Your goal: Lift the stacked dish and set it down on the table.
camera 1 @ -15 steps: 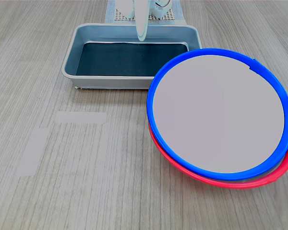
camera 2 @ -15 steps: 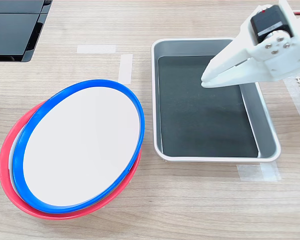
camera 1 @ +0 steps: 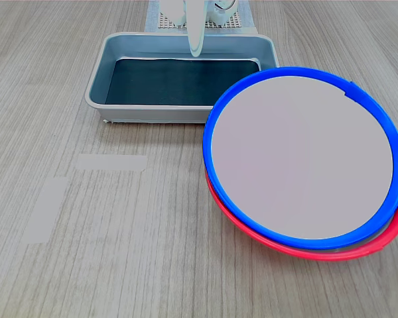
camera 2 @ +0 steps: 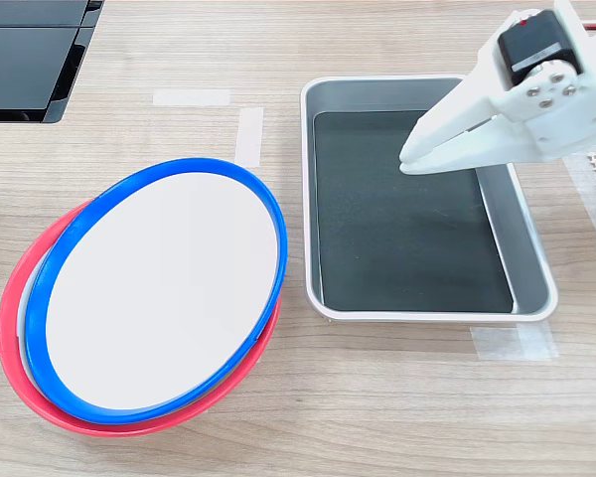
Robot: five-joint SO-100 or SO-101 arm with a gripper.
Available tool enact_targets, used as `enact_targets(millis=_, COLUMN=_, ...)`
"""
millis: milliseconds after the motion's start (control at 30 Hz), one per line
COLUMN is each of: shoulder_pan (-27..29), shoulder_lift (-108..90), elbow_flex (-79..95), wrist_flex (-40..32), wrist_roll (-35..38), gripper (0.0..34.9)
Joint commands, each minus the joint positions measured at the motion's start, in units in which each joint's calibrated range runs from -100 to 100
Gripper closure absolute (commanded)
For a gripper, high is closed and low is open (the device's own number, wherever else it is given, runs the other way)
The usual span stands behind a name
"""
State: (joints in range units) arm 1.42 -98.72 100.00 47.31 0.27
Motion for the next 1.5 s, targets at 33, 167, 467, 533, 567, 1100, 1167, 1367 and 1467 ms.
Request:
enact_targets(millis=33, shoulder_pan=-0.1, shoulder_lift=-0.3, elbow_flex=0.0, wrist_flex=0.1, wrist_roll=0.2, gripper=34.6)
enact_targets(millis=167, shoulder_pan=-0.1, shoulder_lift=-0.3, elbow_flex=0.0, wrist_flex=0.1, wrist_roll=0.2, gripper=34.6)
enact_targets(millis=467, shoulder_pan=-0.1, shoulder_lift=-0.3, elbow_flex=0.0, wrist_flex=0.1, wrist_roll=0.2, gripper=34.6)
enact_targets(millis=533, shoulder_pan=-0.1, shoulder_lift=-0.3, elbow_flex=0.0, wrist_flex=0.1, wrist_roll=0.2, gripper=34.6)
enact_targets(millis=567, shoulder_pan=-0.1, shoulder_lift=-0.3, elbow_flex=0.0, wrist_flex=0.1, wrist_roll=0.2, gripper=34.6)
enact_targets(millis=1100, shoulder_pan=-0.1, shoulder_lift=-0.3, elbow_flex=0.0, wrist_flex=0.1, wrist_roll=0.2, gripper=34.6)
enact_targets(millis=1167, shoulder_pan=-0.1, shoulder_lift=-0.3, elbow_flex=0.0, wrist_flex=0.1, wrist_roll=0.2, gripper=34.6)
enact_targets(millis=1367, shoulder_pan=-3.4, shoulder_lift=9.2, elbow_flex=-8.7, wrist_flex=1.1, wrist_roll=3.3, gripper=34.7)
enact_targets(millis=1467, shoulder_pan=-5.4, shoulder_lift=19.9, elbow_flex=-18.4, wrist_flex=0.8, wrist_roll=4.2, gripper=34.7)
